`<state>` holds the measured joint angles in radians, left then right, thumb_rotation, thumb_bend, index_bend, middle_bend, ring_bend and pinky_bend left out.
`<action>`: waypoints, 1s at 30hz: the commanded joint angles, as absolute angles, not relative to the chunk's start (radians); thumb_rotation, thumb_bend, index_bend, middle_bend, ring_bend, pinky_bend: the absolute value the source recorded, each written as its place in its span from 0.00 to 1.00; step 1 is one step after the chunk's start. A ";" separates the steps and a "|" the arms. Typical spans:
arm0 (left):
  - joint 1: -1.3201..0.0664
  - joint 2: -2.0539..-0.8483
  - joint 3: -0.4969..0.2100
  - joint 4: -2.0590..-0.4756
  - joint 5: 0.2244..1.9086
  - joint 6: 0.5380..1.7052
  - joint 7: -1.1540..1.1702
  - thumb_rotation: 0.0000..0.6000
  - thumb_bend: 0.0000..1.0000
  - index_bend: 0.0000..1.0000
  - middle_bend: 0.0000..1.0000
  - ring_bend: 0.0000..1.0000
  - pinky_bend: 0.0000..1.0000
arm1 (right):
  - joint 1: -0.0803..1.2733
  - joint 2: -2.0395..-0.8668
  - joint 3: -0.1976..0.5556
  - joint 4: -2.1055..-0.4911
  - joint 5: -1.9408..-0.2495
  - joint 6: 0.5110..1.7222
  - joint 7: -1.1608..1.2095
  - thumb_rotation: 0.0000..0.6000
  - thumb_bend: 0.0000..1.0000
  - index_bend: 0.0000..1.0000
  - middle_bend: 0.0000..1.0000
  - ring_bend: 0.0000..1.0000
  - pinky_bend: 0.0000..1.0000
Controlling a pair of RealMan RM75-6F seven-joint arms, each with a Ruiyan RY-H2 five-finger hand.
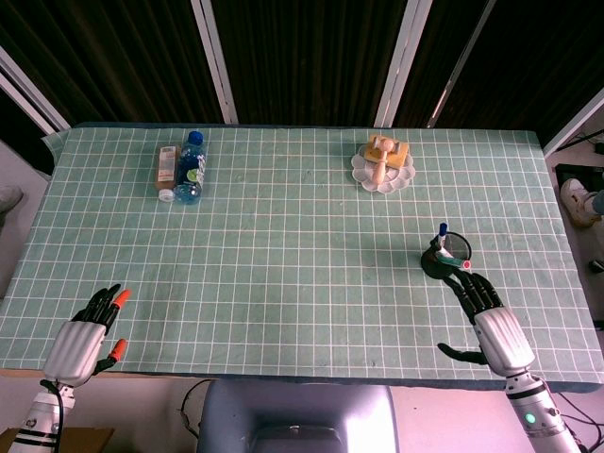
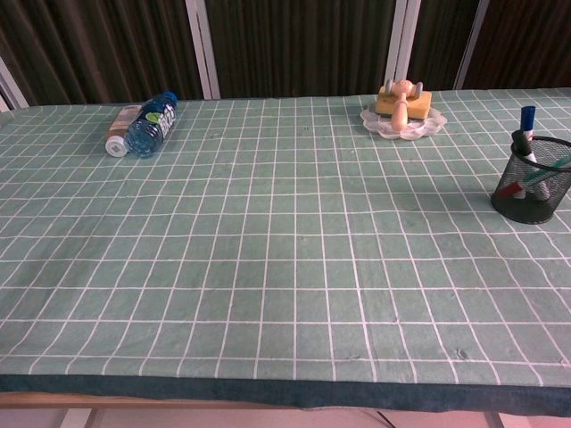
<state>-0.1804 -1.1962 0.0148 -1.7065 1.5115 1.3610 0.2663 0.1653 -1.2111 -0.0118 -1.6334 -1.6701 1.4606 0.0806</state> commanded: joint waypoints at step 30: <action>-0.186 -1.190 0.019 -1.714 1.509 1.346 0.259 1.00 0.39 0.08 0.00 0.05 0.35 | 0.310 -1.187 0.213 -1.766 -1.337 1.328 -0.139 1.00 0.06 0.26 0.44 0.49 0.47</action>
